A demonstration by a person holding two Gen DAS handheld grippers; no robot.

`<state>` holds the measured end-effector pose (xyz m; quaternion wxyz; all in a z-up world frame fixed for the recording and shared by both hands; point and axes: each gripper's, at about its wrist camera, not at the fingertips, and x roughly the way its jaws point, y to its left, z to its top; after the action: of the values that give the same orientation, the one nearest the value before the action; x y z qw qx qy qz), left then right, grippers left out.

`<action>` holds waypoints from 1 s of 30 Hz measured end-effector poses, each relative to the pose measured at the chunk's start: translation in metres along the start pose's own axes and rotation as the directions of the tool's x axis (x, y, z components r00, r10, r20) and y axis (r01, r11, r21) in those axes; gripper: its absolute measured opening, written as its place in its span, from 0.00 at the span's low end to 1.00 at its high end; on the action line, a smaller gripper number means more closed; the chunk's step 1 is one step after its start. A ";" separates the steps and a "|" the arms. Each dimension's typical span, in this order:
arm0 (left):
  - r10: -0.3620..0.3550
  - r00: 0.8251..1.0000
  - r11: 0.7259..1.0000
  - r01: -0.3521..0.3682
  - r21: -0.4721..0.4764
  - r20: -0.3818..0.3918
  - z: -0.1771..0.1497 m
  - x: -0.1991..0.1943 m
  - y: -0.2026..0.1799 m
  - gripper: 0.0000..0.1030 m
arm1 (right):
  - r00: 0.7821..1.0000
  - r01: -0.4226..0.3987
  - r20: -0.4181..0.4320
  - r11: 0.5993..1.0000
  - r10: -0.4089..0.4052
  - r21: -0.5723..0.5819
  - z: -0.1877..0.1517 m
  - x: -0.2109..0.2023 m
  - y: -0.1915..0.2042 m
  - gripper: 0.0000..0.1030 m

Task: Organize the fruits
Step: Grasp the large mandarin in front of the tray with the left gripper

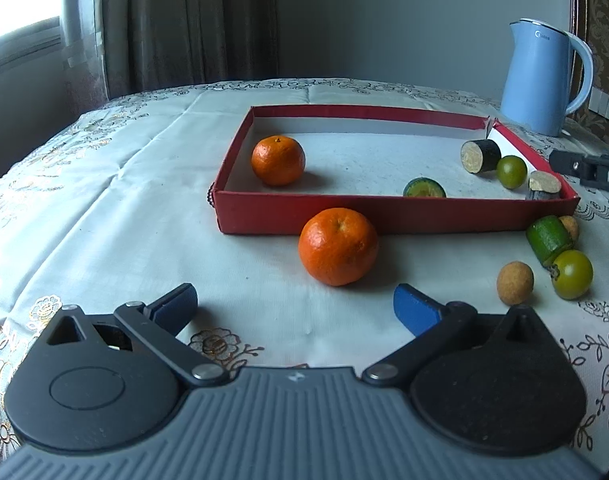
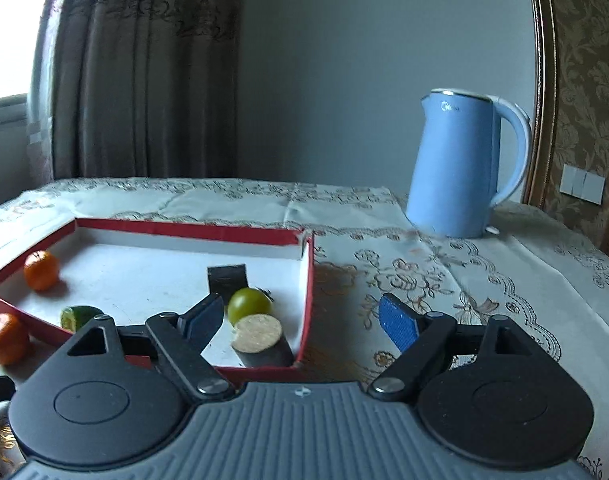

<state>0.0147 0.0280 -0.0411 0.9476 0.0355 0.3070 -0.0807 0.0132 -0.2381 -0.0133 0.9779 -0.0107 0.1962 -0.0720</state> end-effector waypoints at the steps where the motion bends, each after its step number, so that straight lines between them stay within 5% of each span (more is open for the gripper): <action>1: 0.004 1.000 1.000 -0.004 -0.001 0.005 0.001 0.000 -0.001 1.00 | 1.000 0.006 -0.002 1.000 -0.006 -0.002 -0.001 0.001 0.000 0.83; 13: 0.026 1.000 0.999 -0.026 -0.027 0.004 0.021 0.009 -0.008 0.98 | 0.999 0.048 0.023 0.998 -0.047 -0.029 -0.005 -0.004 0.003 0.85; 16: 0.024 0.999 0.999 -0.025 -0.032 -0.025 0.021 0.016 -0.007 0.83 | 0.999 0.051 0.016 0.998 -0.050 -0.032 -0.005 -0.003 0.004 0.85; 20: 0.016 1.000 1.000 -0.017 -0.023 -0.007 0.018 0.016 -0.007 0.78 | 0.999 0.053 0.014 0.998 -0.053 -0.035 -0.005 -0.002 0.004 0.85; 26: -0.010 1.000 1.000 0.009 0.020 0.019 0.017 0.013 -0.016 0.50 | 0.998 0.058 0.008 0.997 -0.058 -0.050 -0.007 -0.001 0.007 0.85; 27: -0.022 1.000 0.999 0.021 0.027 0.021 0.017 0.013 -0.017 0.39 | 0.998 0.058 0.010 0.997 -0.058 -0.050 -0.007 -0.001 0.007 0.85; 30: -0.020 1.000 0.999 0.019 0.026 0.023 0.017 0.013 -0.019 0.39 | 0.998 0.059 0.010 0.997 -0.059 -0.049 -0.007 -0.001 0.007 0.85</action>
<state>0.0315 0.0058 -0.0354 0.9498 0.0439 0.2950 -0.0945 0.0106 -0.2314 -0.0201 0.9756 -0.0409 0.1932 -0.0959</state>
